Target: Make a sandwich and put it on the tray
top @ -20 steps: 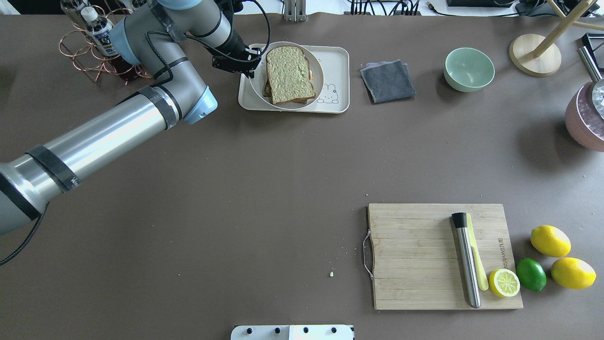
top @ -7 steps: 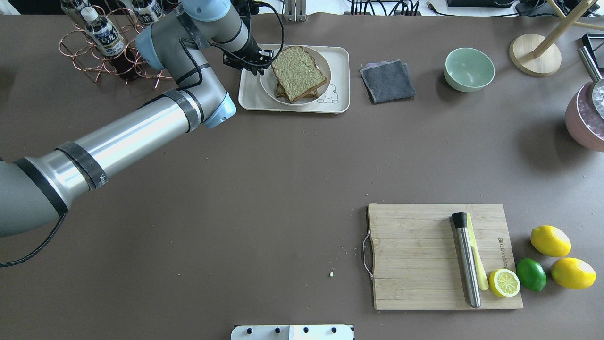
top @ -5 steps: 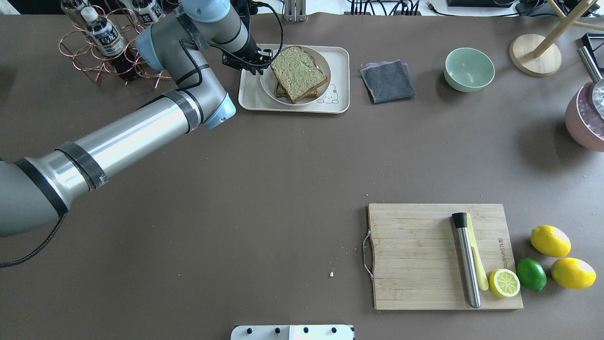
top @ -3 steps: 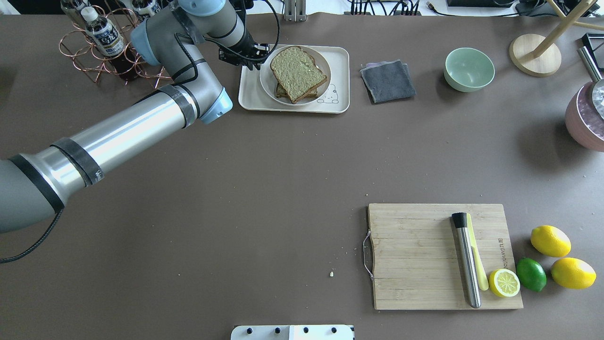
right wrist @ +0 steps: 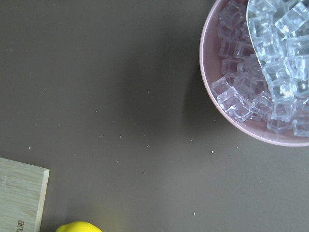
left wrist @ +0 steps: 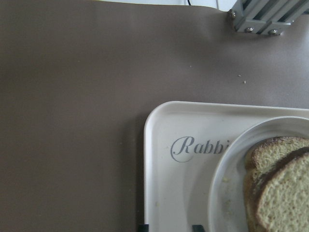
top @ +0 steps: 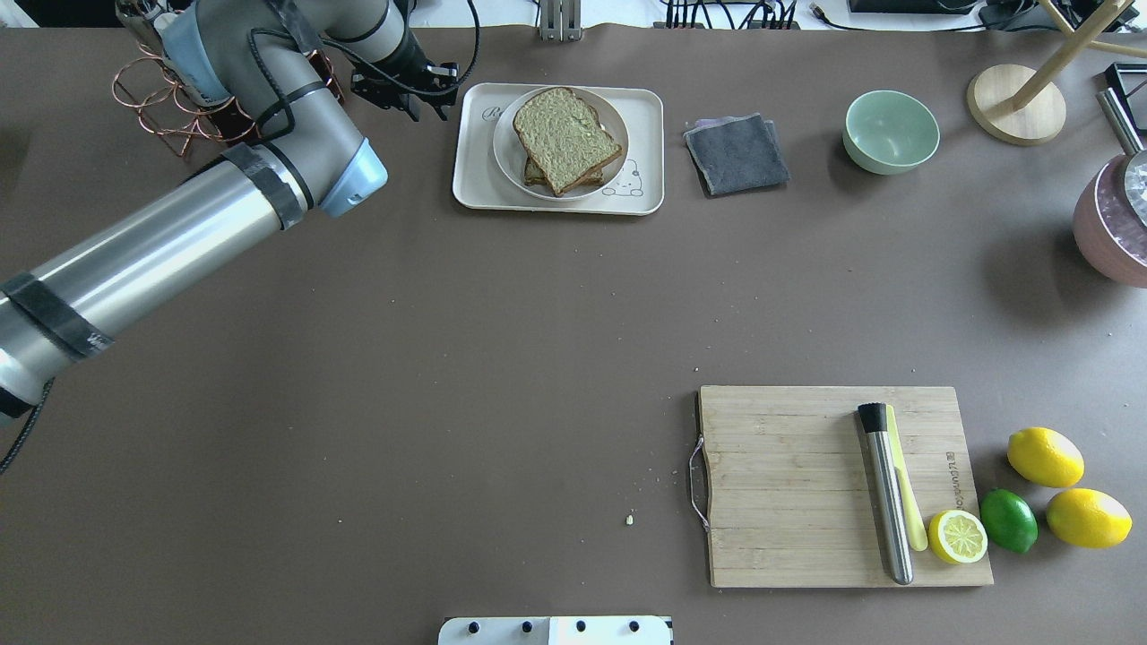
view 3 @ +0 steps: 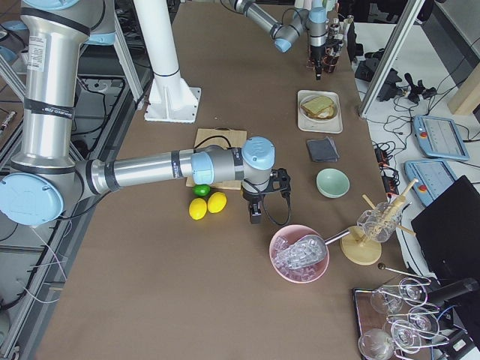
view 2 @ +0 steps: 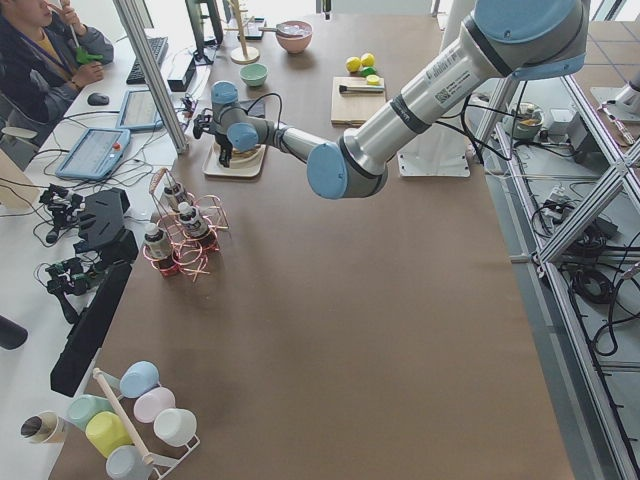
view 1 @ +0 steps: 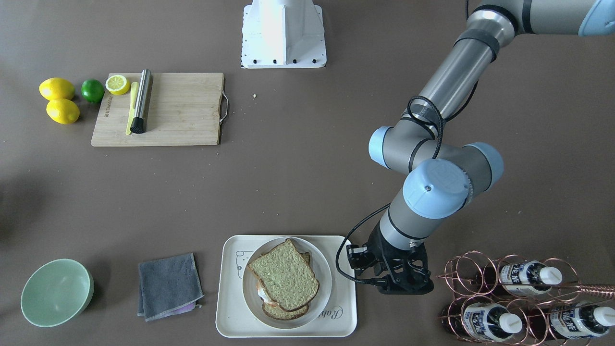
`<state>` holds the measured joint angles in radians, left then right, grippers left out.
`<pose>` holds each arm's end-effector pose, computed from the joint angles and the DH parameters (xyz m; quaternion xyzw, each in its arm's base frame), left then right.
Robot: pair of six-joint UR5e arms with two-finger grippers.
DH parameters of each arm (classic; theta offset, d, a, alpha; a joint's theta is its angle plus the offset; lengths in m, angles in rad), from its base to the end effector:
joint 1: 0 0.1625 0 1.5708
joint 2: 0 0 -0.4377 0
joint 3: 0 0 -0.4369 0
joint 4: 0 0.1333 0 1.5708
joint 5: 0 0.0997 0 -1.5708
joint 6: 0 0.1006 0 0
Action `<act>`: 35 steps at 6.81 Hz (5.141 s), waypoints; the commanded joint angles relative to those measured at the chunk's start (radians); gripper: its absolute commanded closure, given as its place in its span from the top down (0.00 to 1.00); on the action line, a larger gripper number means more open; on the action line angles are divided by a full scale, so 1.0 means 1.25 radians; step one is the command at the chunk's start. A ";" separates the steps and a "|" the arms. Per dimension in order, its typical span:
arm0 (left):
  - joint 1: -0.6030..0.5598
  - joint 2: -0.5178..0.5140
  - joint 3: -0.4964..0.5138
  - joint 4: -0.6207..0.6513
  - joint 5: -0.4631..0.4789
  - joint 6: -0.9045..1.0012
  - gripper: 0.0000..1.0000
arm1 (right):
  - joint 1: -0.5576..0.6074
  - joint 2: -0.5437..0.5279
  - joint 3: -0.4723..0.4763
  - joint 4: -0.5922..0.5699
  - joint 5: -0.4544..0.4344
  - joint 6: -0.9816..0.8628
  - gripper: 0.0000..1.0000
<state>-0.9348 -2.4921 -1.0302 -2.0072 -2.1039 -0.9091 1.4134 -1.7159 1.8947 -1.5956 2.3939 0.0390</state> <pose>0.4599 -0.7613 0.2515 0.1057 0.4406 -0.0168 0.8913 -0.0158 -0.4791 0.5702 0.0311 -0.4038 -0.0848 0.9104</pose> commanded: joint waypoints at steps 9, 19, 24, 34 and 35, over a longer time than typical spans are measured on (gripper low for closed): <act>-0.442 0.673 -0.653 0.579 -0.180 0.900 0.97 | 0.072 0.040 -0.065 -0.019 -0.058 -0.084 1.00; -0.584 0.841 -0.581 0.577 -0.186 1.029 0.97 | 0.065 0.036 -0.075 -0.007 -0.121 -0.079 1.00; -0.584 0.845 -0.597 0.546 -0.186 0.978 0.97 | 0.065 0.038 -0.074 -0.007 -0.112 -0.079 1.00; -0.582 0.851 -0.577 0.521 -0.181 0.973 0.97 | 0.066 0.006 -0.089 -0.007 -0.116 -0.080 1.00; -0.582 0.851 -0.576 0.521 -0.180 0.974 0.97 | 0.066 0.006 -0.093 -0.007 -0.116 -0.079 1.00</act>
<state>-1.6628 -1.4284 -1.7516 -1.3556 -2.3304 0.3071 1.4956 -1.7082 1.7831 -1.6045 2.2489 -0.0614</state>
